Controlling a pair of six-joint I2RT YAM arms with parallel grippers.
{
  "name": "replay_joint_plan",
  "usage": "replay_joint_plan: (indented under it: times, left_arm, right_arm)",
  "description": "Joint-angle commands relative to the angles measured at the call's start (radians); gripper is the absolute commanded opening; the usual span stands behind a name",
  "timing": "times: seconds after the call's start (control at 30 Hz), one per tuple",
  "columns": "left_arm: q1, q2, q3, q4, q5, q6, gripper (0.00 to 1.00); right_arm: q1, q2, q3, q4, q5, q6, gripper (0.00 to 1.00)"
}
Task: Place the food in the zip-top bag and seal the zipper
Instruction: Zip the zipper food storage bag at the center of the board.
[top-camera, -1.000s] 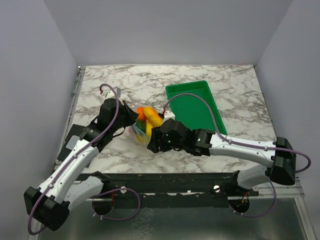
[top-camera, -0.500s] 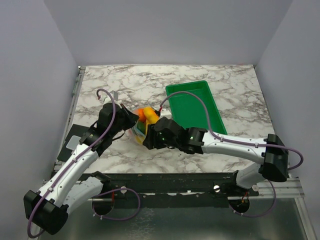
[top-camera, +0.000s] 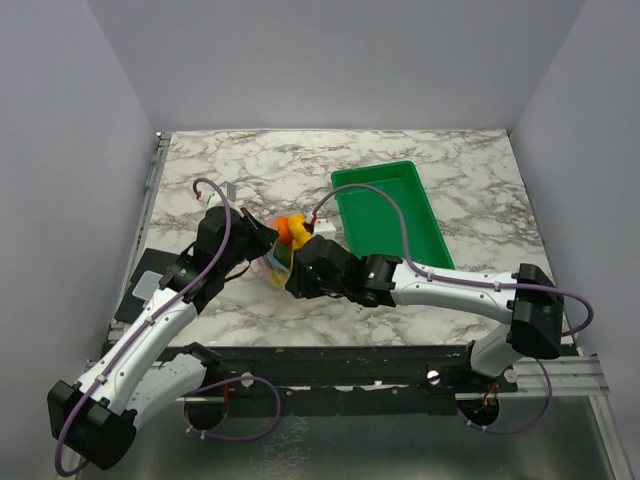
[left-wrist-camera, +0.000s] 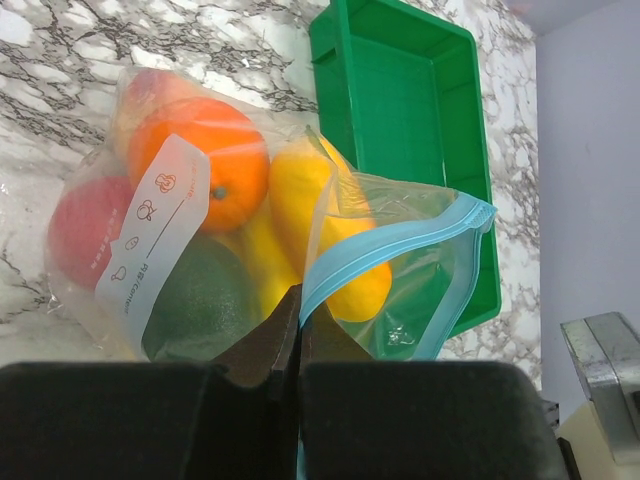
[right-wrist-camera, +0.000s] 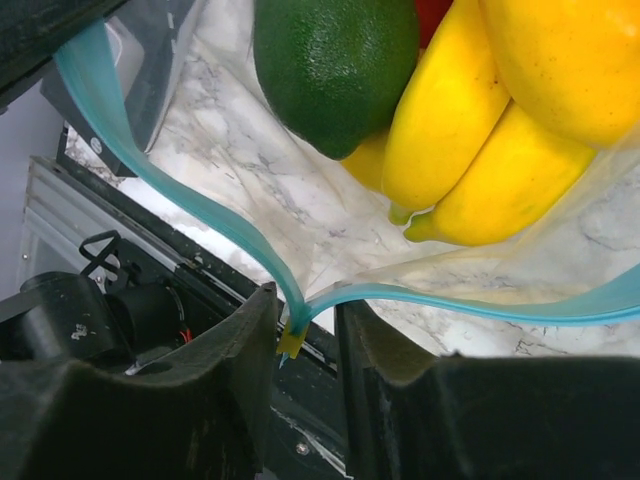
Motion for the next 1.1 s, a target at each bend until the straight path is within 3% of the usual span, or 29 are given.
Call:
replay_joint_plan:
  times: [0.0, 0.27, 0.57, 0.93, 1.07]
  left_arm:
    - [0.002, -0.018, -0.012, 0.025, 0.022, -0.003, 0.0]
    - [0.002, -0.026, 0.0, 0.024, 0.014, 0.019, 0.0]
    - [0.002, -0.03, 0.069, -0.025, 0.021, 0.093, 0.0]
    - [0.002, 0.004, 0.228, -0.154, 0.044, 0.203, 0.0]
    - [0.002, 0.003, 0.271, -0.179, 0.09, 0.246, 0.15]
  right_arm:
    - [0.01, 0.02, 0.027, -0.034, 0.045, 0.011, 0.31]
    - [0.012, -0.003, 0.047, -0.086, 0.07, -0.016, 0.01]
    - [0.012, -0.081, 0.085, -0.191, 0.118, -0.158, 0.01]
    - [0.013, -0.101, 0.244, -0.404, 0.032, -0.493, 0.01]
    - [0.012, -0.09, 0.315, -0.487, -0.007, -0.578, 0.01]
